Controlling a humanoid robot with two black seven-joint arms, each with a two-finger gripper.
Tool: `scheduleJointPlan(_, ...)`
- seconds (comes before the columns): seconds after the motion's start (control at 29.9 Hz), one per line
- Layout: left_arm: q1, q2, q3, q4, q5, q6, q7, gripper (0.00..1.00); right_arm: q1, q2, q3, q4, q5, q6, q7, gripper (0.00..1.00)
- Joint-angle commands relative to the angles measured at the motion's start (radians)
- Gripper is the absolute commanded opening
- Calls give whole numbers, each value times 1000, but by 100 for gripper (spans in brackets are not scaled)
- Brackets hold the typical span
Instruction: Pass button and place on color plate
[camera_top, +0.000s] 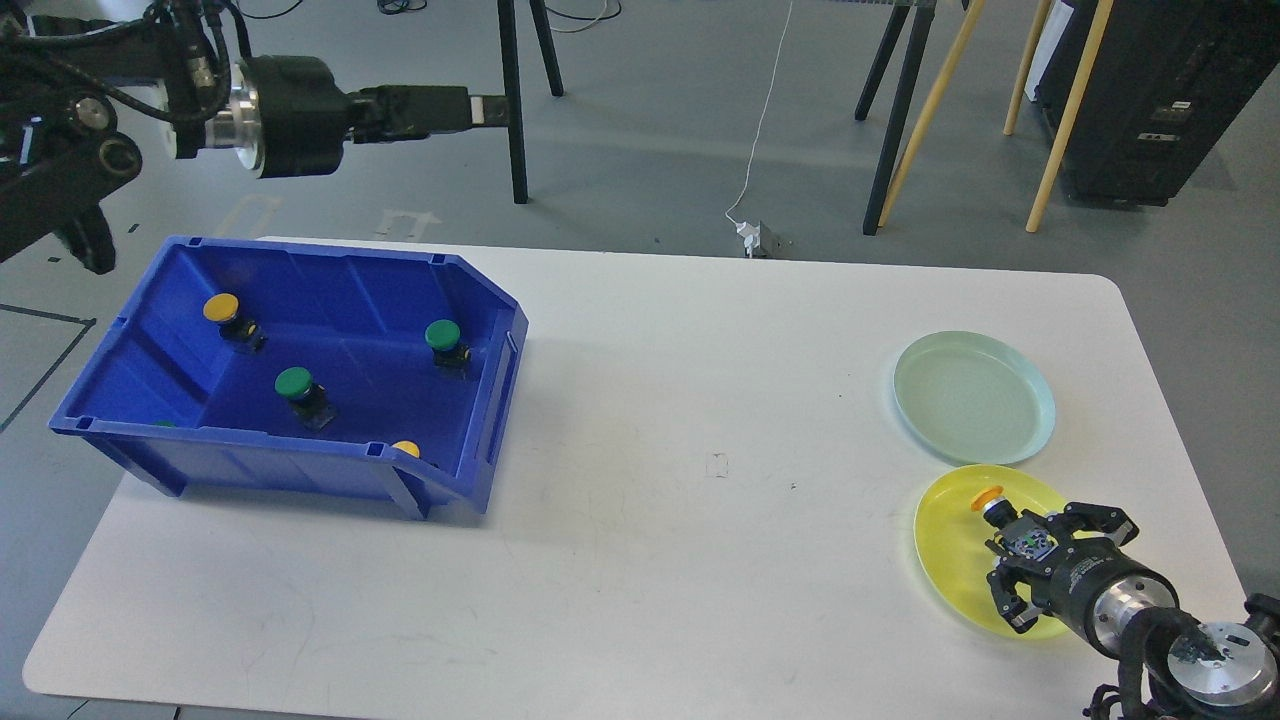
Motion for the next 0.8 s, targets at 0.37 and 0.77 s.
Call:
scheduleJointPlan(0.37, 115, 58, 148, 12, 540, 0, 0, 94, 2, -63, 232, 7, -18, 382, 22, 100)
scheduleJointPlan(0.77, 205, -78, 148, 185, 530, 0, 0, 94, 239, -109, 404, -89, -77, 510, -63, 100)
